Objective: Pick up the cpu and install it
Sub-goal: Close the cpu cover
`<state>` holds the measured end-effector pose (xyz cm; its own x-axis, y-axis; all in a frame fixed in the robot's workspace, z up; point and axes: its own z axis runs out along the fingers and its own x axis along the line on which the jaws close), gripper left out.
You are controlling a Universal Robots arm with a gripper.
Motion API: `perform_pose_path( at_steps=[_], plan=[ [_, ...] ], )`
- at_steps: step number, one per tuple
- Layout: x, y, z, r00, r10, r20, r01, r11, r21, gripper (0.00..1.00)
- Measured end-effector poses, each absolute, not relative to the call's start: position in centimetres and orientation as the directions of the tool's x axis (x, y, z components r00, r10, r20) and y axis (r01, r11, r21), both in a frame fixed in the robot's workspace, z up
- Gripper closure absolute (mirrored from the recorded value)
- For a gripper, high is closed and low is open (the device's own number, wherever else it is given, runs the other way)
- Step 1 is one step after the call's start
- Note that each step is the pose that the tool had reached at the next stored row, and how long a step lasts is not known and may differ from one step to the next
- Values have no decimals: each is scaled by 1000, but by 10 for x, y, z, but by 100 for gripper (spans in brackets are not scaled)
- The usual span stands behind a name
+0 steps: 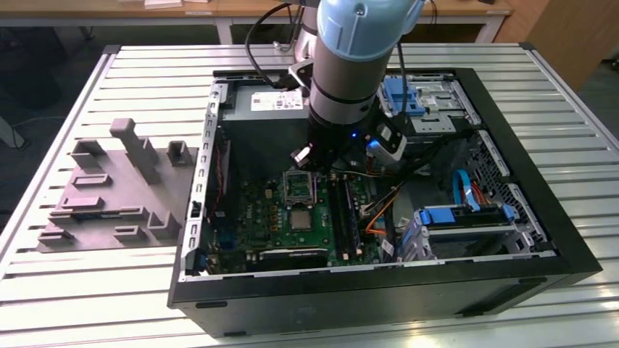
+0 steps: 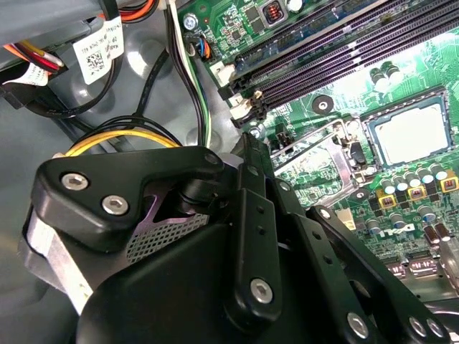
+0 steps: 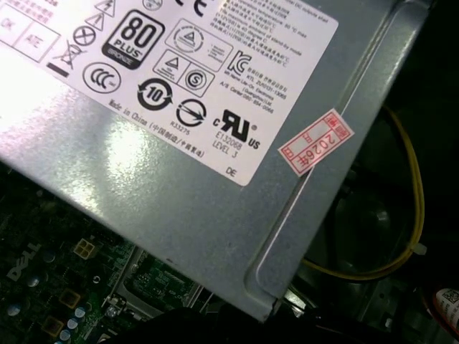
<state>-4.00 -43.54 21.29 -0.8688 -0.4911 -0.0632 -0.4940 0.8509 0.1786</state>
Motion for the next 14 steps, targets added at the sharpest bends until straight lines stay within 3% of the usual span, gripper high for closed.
perform_pose_path(
  at_steps=[14],
  plan=[
    [-40,-433,211,-863,-502,-64,-505,845,179,89]
  ],
)
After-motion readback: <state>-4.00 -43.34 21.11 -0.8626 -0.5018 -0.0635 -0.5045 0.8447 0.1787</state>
